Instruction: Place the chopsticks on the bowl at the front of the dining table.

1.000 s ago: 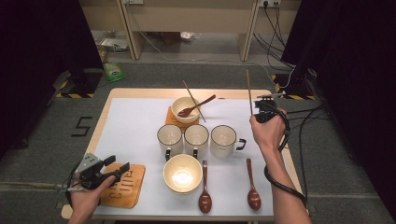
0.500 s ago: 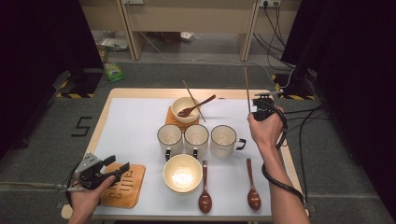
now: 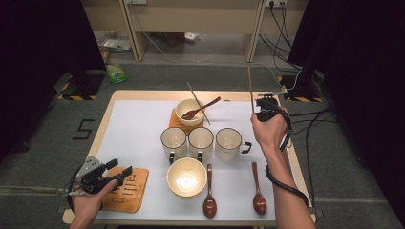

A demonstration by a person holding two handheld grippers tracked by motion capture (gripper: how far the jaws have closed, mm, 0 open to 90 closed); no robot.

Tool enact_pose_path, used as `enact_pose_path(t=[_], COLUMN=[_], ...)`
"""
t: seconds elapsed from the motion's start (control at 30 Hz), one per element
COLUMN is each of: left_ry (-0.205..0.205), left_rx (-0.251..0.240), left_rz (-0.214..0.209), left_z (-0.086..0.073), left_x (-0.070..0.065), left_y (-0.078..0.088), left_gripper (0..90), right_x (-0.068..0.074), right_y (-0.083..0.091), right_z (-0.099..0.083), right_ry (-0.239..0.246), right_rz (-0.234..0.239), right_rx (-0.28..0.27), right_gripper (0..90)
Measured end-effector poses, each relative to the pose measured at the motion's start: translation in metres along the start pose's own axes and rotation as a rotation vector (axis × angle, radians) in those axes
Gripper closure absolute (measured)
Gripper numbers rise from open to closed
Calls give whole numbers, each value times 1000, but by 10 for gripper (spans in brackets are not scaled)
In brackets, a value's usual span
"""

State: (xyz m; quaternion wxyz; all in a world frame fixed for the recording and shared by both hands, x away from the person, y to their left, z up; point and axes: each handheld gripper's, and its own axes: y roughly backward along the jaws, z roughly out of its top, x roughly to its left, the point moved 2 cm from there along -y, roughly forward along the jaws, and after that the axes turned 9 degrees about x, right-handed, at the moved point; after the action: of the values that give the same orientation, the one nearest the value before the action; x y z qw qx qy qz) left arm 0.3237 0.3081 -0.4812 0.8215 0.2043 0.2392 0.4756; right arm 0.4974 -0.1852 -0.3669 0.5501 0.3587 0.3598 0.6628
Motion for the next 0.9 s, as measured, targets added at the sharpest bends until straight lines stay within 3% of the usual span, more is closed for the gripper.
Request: enact_pose_path(t=[0.9], left_ry=[-2], left_rx=[1], left_rz=[-1], left_z=[0], left_x=[0], left_y=[0], left_gripper=[267], right_x=[4], right_y=[-4], right_z=[7], right_ry=[2], right_rz=[11], right_rx=[-16], right_gripper=[855])
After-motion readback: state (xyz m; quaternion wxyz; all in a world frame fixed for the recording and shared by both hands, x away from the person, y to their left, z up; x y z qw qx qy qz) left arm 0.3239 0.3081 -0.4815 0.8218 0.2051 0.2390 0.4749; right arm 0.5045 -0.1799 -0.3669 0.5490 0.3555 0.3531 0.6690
